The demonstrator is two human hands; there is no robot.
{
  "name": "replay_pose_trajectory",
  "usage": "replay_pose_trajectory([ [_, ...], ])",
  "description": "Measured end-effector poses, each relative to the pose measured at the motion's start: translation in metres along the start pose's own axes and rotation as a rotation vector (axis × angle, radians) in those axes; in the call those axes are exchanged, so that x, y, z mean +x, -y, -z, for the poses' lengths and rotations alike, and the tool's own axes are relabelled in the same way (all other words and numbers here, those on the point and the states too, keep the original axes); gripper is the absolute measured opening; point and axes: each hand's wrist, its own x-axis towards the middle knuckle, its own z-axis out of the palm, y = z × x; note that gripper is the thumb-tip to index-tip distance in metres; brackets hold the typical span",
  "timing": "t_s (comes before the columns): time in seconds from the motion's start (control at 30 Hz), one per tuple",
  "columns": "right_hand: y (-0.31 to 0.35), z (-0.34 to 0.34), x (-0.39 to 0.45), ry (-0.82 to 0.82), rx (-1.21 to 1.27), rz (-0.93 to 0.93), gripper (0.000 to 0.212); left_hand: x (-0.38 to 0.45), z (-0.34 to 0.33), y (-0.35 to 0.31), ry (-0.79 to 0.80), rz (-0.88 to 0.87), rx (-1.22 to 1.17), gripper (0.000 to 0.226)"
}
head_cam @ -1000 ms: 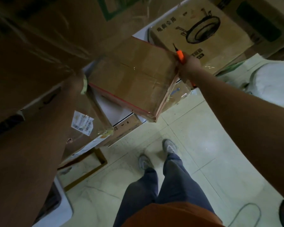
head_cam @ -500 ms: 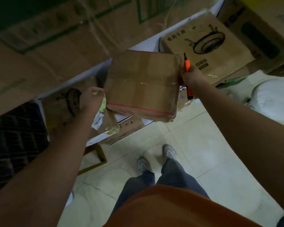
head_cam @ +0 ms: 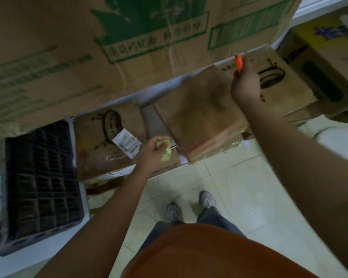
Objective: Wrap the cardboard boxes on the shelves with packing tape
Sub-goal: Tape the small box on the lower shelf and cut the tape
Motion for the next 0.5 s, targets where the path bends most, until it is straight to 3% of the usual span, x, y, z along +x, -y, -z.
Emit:
replay_pose_trajectory([
  [0.07, -0.035, -0.023, -0.037, -0.037, 0.038, -0.295, 0.050, 0.010, 0.000, -0.002, -0.015, 0.039, -0.067, 0.020],
  [0.13, -0.061, -0.052, -0.070, 0.056, 0.174, -0.589, 0.055, 0.020, 0.001, -0.005, -0.036, 0.032, -0.096, 0.020],
  [0.2, -0.077, -0.076, -0.091, 0.149, 0.353, -0.720, 0.061, 0.027, 0.004, -0.010, -0.051, -0.001, -0.090, 0.018],
  [0.27, -0.081, -0.086, -0.103, 0.179, 0.408, -0.659, 0.060, 0.032, 0.009, -0.013, -0.068, -0.019, -0.101, 0.019],
  [0.4, -0.075, -0.080, -0.100, 0.205, 0.042, -0.487, 0.059, 0.043, 0.024, -0.014, -0.069, -0.123, -0.020, 0.024],
  [0.5, -0.074, -0.081, -0.096, 0.244, -0.071, -0.355, 0.057, 0.056, 0.033, -0.022, -0.216, -0.143, 0.095, 0.027],
])
